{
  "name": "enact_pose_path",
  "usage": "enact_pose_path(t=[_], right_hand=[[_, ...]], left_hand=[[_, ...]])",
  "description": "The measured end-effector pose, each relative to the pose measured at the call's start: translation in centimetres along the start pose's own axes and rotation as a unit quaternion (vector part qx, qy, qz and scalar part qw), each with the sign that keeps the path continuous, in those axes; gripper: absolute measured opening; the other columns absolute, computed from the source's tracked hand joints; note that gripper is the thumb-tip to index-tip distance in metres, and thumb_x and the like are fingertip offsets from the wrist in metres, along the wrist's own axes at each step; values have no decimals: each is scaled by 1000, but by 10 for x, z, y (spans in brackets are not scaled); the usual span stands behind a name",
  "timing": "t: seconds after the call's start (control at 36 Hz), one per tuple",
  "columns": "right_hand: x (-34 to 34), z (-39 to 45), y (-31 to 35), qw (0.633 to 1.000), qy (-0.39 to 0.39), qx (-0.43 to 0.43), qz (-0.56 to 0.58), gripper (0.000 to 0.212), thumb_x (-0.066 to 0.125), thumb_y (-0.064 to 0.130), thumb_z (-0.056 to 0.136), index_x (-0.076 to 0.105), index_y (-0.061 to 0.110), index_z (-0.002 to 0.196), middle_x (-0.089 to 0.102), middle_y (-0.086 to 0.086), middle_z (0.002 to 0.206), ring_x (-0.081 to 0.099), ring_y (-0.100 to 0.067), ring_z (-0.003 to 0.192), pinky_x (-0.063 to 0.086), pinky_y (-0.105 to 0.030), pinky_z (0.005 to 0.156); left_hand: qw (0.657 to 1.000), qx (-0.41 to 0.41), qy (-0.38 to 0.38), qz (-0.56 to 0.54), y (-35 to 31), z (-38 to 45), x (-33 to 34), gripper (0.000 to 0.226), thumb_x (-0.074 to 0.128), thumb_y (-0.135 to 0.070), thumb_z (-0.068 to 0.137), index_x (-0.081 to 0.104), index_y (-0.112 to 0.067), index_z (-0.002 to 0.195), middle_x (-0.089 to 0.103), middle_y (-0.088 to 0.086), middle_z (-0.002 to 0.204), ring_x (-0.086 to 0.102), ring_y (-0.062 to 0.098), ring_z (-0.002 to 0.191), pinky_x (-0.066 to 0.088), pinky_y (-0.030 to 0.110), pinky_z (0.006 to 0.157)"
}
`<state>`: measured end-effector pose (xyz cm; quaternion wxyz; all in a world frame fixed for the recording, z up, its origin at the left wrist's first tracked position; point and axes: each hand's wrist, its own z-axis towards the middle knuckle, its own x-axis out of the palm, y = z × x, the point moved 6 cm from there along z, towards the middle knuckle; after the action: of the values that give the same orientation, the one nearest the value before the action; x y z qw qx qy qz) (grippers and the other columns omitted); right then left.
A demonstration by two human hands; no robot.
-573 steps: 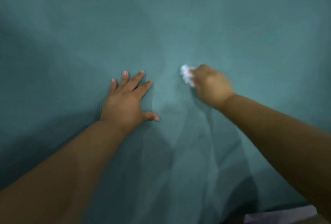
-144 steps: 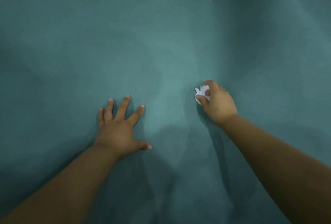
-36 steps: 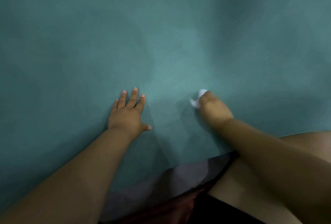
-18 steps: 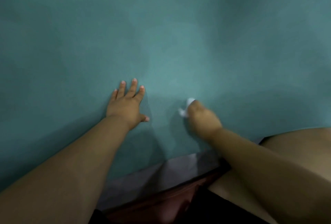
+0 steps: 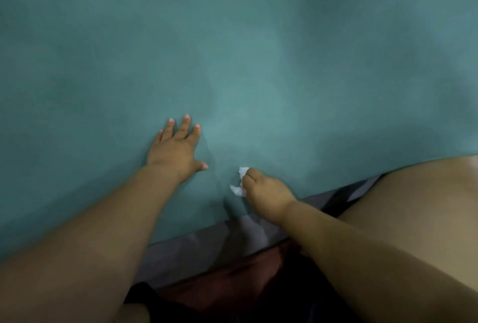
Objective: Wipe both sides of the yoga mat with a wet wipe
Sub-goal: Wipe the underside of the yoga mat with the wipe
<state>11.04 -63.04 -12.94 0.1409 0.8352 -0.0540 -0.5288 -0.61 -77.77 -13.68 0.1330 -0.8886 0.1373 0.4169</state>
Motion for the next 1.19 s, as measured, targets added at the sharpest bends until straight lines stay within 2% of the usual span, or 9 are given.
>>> enact_pose_path(t=[0.11,0.28,0.53,0.69,0.81,0.94,1.06,1.14,1.19], right_hand=[[-36,-4,-80,977,12,204,-58,49,39,32,100,36,-1,136,32,-17,145,49,-33,121,40,-37,95],[-18,-15,-73,956,5,287,-63,38,31,19,101,38,-1,133,37,-16,137,46,-31,121,40,-36,95],[17,-23,2,992,103,-25,-65,42,40,19,99,38,7,139,34,-15,143,38,-25,132,37,-33,104],[-30,-21,-99,955,15,268,-130,40,38,24,100,43,-1,131,46,-21,129,46,-33,118,41,-35,94],[-18,-22,-70,953,10,299,-52,38,37,13,97,42,2,133,50,-20,125,47,-34,114,40,-32,91],[24,-11,46,994,68,75,44,53,39,5,93,29,12,145,30,-22,143,35,-32,131,33,-34,103],[35,-7,81,990,69,-105,65,32,54,24,87,65,-3,100,59,-29,115,68,-37,80,53,-34,55],[15,14,56,988,9,-152,0,50,43,35,98,43,-2,132,41,-20,141,48,-29,124,36,-30,98],[-8,36,13,996,-65,-55,-1,46,47,36,96,43,1,127,48,-19,131,49,-31,118,34,-32,95]], left_hand=[[1000,2,11,21,2,-15,8,93,55,-60,84,0,-28,152,-16,-3,158,-6,28,146,7,39,119],[999,-5,38,31,1,-40,19,92,58,-54,85,1,-27,152,-16,-3,158,-6,27,146,8,39,118],[998,-3,54,38,7,-57,26,94,61,-54,83,2,-29,152,-14,-6,158,-5,23,146,9,37,118],[998,-12,49,39,21,-69,25,94,61,-57,81,4,-30,151,-10,-10,158,-3,19,147,8,37,117],[998,-33,37,43,28,-77,24,94,59,-59,82,5,-27,152,-9,-10,159,-3,20,146,6,37,117],[998,-39,30,37,34,-78,23,88,58,-56,84,9,-26,152,-6,-11,159,0,17,146,9,35,118],[998,-29,15,45,41,-75,18,73,52,-46,92,15,-26,151,-1,-12,159,6,13,146,12,33,116],[998,-36,-9,52,47,-71,8,65,48,-39,95,20,-22,150,7,-7,159,15,15,144,15,31,114],[997,-60,-25,36,55,-68,0,62,47,-37,96,21,-19,150,10,-3,159,16,18,144,16,32,114]])
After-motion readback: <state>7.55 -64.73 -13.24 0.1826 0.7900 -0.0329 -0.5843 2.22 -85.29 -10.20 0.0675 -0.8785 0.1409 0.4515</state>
